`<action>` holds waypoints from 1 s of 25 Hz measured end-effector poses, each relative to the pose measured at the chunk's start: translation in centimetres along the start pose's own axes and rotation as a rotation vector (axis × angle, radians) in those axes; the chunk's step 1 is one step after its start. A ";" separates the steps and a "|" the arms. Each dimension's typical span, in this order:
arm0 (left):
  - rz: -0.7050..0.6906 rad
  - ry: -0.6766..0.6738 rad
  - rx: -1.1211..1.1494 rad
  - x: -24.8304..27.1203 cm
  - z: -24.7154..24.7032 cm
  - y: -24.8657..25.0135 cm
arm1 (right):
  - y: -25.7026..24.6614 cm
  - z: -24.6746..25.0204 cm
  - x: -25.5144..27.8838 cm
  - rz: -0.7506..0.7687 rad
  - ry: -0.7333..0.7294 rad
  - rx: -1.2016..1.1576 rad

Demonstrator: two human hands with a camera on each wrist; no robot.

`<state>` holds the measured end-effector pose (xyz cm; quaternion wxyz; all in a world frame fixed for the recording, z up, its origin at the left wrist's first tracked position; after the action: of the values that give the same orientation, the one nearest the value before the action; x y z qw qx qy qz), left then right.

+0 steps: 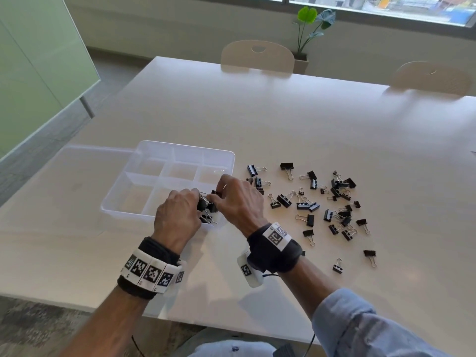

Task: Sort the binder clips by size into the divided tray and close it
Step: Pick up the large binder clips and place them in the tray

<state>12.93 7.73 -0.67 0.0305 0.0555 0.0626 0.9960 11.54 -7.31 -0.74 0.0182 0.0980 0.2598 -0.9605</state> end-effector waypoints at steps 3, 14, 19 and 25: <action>-0.006 0.029 -0.019 0.0 0.0 0.1 | -0.1 0.3 0.3 0.018 0.010 0.000; -0.042 0.167 0.031 1.0 1.7 0.2 | -0.3 0.2 1.2 0.181 -0.011 0.137; -0.039 0.094 -0.005 1.5 1.5 1.0 | -0.3 -0.5 1.3 0.265 -0.085 0.210; -0.030 0.049 -0.085 1.4 0.9 0.8 | 0.2 0.6 2.1 0.265 -0.049 0.090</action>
<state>11.58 7.13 0.50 0.0461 0.0288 0.0218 0.9983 9.36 -7.75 -0.79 0.1466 0.1087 0.2009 -0.9625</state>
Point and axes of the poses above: each hand's wrist, its own x-axis away from the middle knuckle, its own z-axis out of the back of the hand, y = z × x, the point moved 6 cm from there along -x, towards the middle knuckle, and after that the axes turned 14 degrees about z, right-handed, at the moved point
